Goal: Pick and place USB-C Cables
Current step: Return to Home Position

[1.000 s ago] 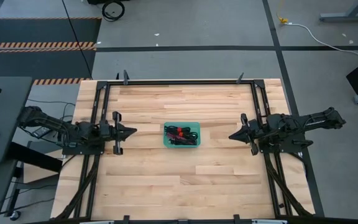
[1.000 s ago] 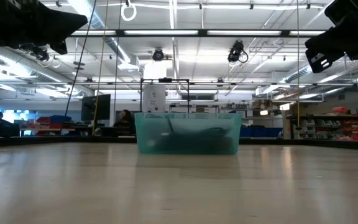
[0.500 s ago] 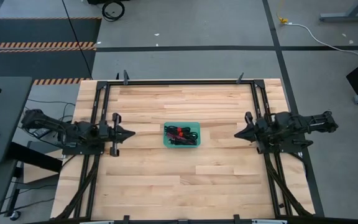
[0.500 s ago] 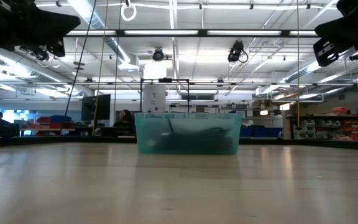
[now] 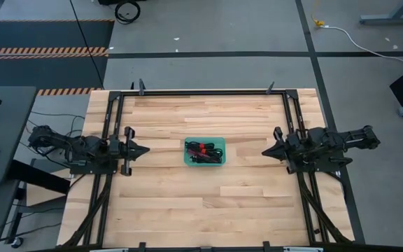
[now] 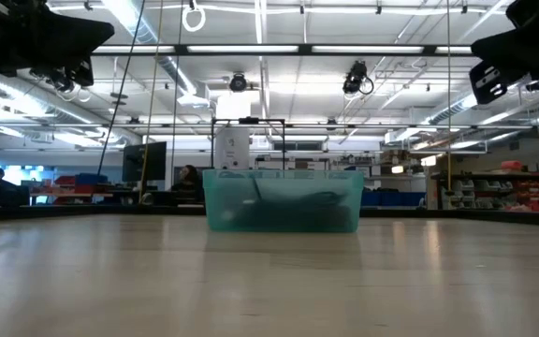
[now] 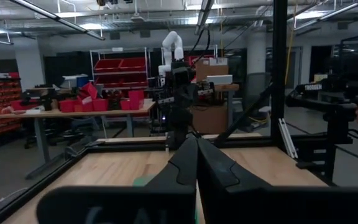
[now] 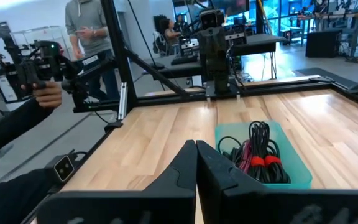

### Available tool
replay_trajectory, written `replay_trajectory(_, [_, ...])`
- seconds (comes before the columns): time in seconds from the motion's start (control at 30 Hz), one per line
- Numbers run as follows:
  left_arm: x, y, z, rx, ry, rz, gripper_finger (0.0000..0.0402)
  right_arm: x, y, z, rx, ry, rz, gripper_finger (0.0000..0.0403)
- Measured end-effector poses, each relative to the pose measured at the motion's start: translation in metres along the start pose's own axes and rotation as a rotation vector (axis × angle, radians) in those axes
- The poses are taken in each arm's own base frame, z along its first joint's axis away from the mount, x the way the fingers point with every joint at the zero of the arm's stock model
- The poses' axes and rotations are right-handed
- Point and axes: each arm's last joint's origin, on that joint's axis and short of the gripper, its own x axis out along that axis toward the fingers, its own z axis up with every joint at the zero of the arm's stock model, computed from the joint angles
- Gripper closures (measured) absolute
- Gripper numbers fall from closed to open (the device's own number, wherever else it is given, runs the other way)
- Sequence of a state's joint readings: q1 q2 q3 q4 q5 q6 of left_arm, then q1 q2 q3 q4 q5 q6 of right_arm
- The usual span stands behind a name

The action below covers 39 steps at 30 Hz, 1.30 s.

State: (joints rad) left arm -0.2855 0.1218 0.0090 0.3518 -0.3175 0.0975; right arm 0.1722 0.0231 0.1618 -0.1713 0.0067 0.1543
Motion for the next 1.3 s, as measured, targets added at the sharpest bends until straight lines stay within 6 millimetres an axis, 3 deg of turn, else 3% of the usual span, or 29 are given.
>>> replay_trajectory(0.5, [0.000, 0.000, 0.000, -0.002, -0.001, 0.004, 0.0379, 0.005, -0.003, -0.010, -0.026, -0.016, 0.016, 0.0398])
replay_trajectory(0.77, [0.000, 0.000, 0.000, -0.003, -0.001, 0.004, 0.0385, 0.011, -0.008, -0.027, -0.016, -0.016, -0.002, 0.0398])
replay_trajectory(1.3, [0.000, 0.002, 0.000, -0.006, 0.005, 0.053, 0.0385, 0.012, -0.016, -0.030, -0.044, -0.060, -0.035, 0.0398])
